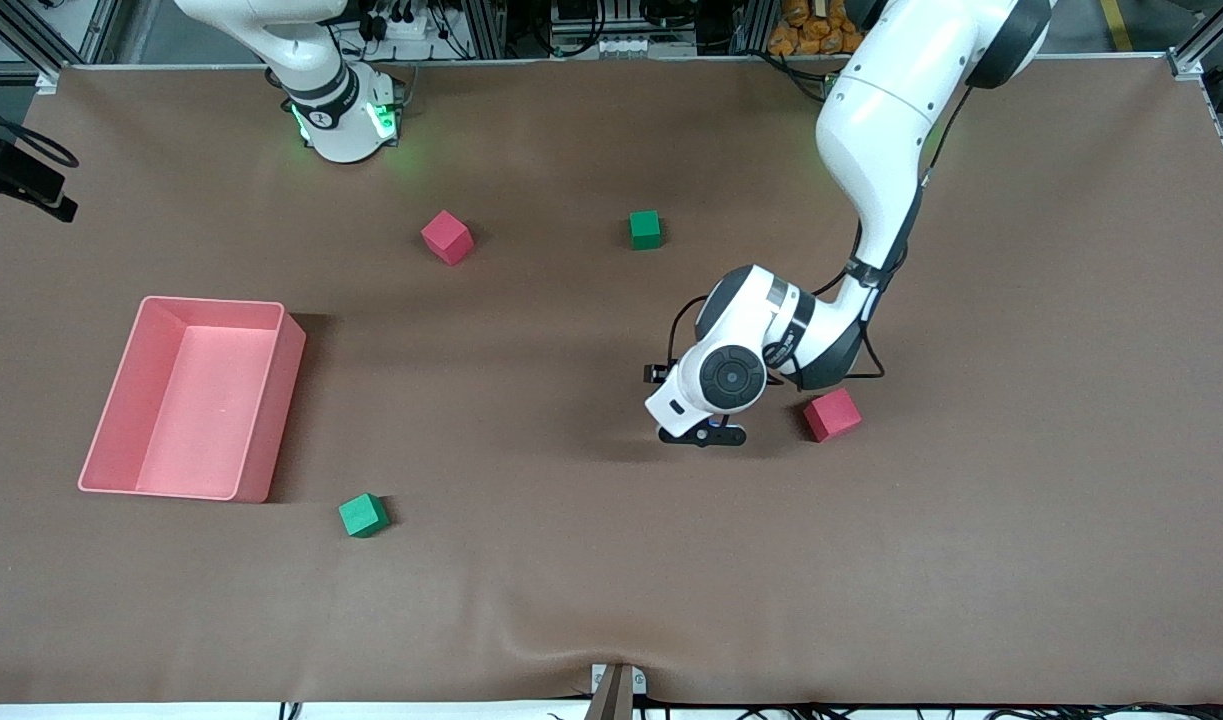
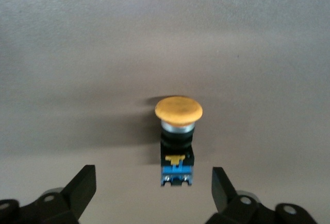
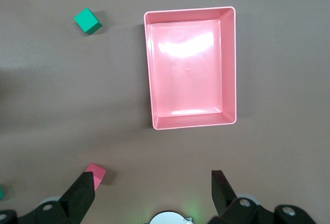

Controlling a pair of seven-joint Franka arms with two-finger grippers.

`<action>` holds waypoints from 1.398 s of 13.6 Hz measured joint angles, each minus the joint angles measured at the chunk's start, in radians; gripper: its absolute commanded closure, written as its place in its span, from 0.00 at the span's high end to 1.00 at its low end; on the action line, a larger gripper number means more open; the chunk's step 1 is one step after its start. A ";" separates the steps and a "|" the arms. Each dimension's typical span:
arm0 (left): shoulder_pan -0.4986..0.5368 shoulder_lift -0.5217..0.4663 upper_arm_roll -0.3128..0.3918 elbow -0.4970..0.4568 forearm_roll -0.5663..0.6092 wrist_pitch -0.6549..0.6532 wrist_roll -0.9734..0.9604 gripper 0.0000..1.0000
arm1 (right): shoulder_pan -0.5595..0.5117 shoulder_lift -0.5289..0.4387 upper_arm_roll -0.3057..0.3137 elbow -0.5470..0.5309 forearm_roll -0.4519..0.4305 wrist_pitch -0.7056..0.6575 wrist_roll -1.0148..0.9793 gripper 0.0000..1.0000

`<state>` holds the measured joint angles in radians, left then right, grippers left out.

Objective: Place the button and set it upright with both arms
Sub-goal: 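Reach the left gripper to the lying button and grasp it, then lift the button and turn it upright with the left gripper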

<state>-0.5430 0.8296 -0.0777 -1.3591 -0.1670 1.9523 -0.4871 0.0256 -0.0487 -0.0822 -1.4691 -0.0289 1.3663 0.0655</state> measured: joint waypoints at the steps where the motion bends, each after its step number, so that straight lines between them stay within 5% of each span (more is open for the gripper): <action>1: -0.005 0.009 0.000 0.000 0.000 0.016 -0.017 0.91 | 0.000 0.000 0.003 0.000 0.002 0.000 0.000 1.00; 9: -0.034 0.049 0.003 0.019 0.000 0.054 -0.081 0.64 | 0.000 0.001 0.004 0.000 0.035 0.000 0.003 1.00; 15: -0.034 0.056 0.003 0.022 0.000 0.053 -0.081 0.01 | -0.011 0.001 -0.003 0.000 0.036 0.000 0.003 1.00; 19: -0.037 0.056 0.003 0.023 0.000 0.052 -0.083 0.00 | -0.014 0.001 -0.004 0.000 0.036 0.000 0.003 1.00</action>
<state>-0.5804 0.8853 -0.0748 -1.3359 -0.1670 2.0045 -0.5704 0.0120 -0.0473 -0.0860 -1.4691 0.0071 1.3667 0.0690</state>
